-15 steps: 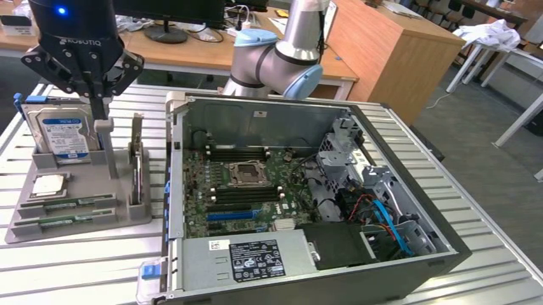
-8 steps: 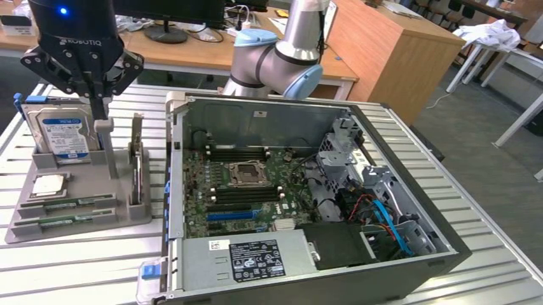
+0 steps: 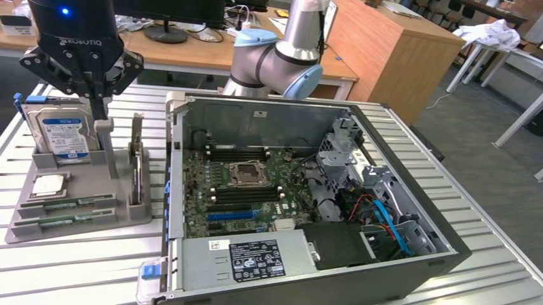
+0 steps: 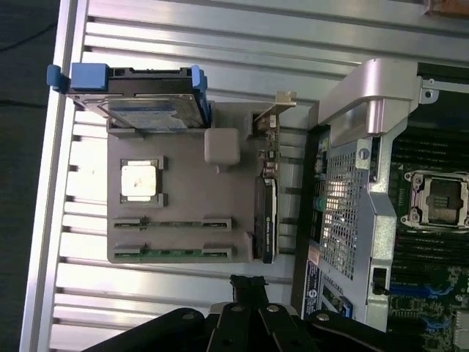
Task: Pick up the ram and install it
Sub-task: 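Pick up the ram and move it above insertion slot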
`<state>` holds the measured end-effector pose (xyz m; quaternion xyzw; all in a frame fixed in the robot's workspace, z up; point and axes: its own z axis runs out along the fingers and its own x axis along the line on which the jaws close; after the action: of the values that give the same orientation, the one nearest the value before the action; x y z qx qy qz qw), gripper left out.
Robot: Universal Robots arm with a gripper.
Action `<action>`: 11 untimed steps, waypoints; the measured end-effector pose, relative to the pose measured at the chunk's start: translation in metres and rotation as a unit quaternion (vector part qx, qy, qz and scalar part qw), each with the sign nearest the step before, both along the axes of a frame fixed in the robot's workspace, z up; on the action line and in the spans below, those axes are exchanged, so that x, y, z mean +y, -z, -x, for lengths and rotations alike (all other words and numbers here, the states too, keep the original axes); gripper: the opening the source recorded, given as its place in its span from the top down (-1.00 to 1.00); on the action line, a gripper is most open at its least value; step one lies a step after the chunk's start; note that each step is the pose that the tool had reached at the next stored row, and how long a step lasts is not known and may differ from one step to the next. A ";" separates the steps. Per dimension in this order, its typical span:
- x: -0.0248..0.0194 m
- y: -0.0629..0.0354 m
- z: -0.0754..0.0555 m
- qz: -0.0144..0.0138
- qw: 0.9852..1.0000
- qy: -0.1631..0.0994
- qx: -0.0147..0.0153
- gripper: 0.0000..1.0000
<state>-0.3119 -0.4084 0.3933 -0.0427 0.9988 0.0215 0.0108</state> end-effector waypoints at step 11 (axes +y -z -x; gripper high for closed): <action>-0.0002 0.0000 0.000 0.001 0.999 -0.034 0.000 0.80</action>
<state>-0.3119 -0.4087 0.3933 -0.0765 0.9968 0.0204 0.0100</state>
